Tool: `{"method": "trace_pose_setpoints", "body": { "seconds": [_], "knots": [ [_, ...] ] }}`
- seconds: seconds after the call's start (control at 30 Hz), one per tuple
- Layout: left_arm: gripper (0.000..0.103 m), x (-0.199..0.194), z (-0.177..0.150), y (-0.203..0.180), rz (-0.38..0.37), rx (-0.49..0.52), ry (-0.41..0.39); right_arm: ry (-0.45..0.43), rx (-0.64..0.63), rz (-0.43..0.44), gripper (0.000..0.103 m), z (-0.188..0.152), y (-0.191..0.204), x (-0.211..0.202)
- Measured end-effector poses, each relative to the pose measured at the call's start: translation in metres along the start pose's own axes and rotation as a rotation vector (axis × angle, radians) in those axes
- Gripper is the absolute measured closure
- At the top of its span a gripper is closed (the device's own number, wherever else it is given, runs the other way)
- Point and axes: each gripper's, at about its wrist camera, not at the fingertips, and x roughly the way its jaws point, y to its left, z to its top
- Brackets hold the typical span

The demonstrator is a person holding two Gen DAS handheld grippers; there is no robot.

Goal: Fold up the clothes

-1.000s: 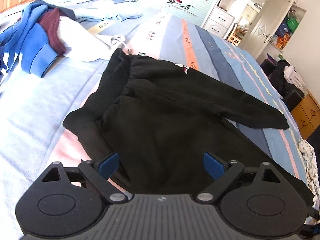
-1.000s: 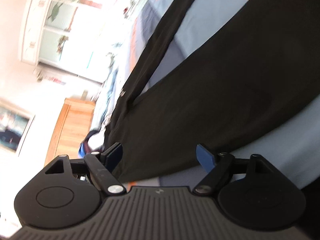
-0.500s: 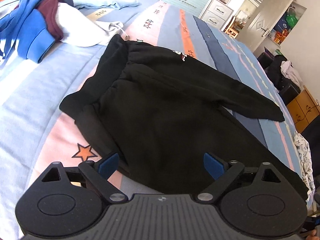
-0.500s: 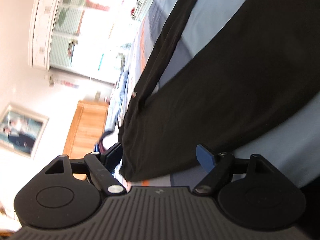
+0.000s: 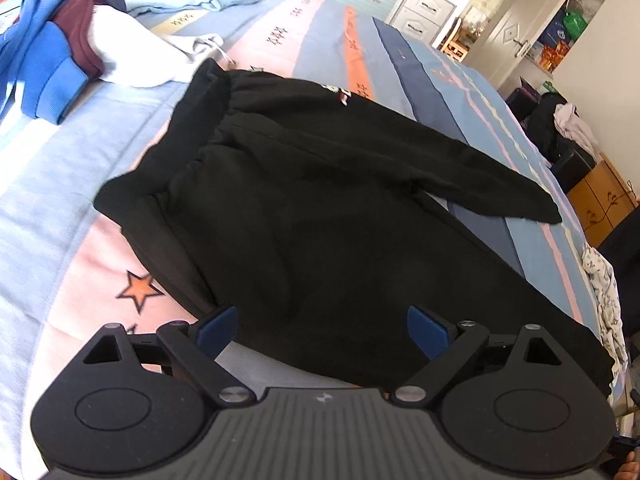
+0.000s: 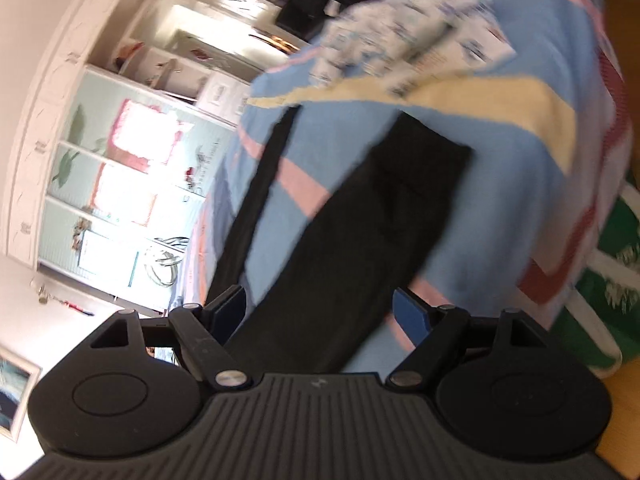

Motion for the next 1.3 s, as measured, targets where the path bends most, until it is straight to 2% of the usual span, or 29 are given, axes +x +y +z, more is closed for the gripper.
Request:
{"method": "trace_pose_setpoints", "body": {
  "seconds": [0.13, 0.3, 0.83, 0.87, 0.9, 0.93, 0.97, 1.0, 1.07, 1.3],
  "knots": [
    [0.010, -0.001, 0.001, -0.006, 0.015, 0.013, 0.000, -0.003, 0.044, 0.028, 0.021, -0.004, -0.016, -0.007],
    [0.010, 0.000, 0.001, -0.009, 0.024, 0.018, 0.003, -0.016, 0.075, 0.052, 0.021, 0.006, -0.026, 0.006],
    [0.010, 0.007, -0.006, 0.006, 0.060, -0.027, 0.050, -0.017, 0.069, 0.085, 0.023, 0.018, -0.027, 0.034],
    [0.010, 0.008, -0.006, 0.007, 0.061, -0.027, 0.051, -0.013, 0.069, 0.080, 0.029, 0.019, -0.027, 0.035],
    [0.010, 0.008, -0.007, 0.006, 0.060, -0.022, 0.053, -0.011, 0.073, 0.068, 0.039, 0.019, -0.028, 0.036],
    [0.010, 0.009, -0.007, 0.005, 0.059, -0.017, 0.055, -0.009, 0.074, 0.052, 0.044, 0.020, -0.029, 0.036],
    [0.010, 0.010, -0.008, 0.004, 0.058, -0.015, 0.057, -0.007, 0.076, 0.034, 0.058, 0.021, -0.029, 0.035],
    [0.010, 0.011, -0.008, 0.004, 0.057, -0.013, 0.059, -0.006, 0.079, 0.014, 0.076, 0.021, -0.030, 0.035],
    [0.010, 0.013, -0.009, 0.003, 0.054, -0.012, 0.064, -0.003, 0.096, -0.001, 0.093, 0.021, -0.033, 0.035],
    [0.010, 0.012, -0.011, 0.001, 0.045, -0.015, 0.060, -0.003, 0.131, -0.022, 0.090, 0.024, -0.038, 0.035]
  ]
}}
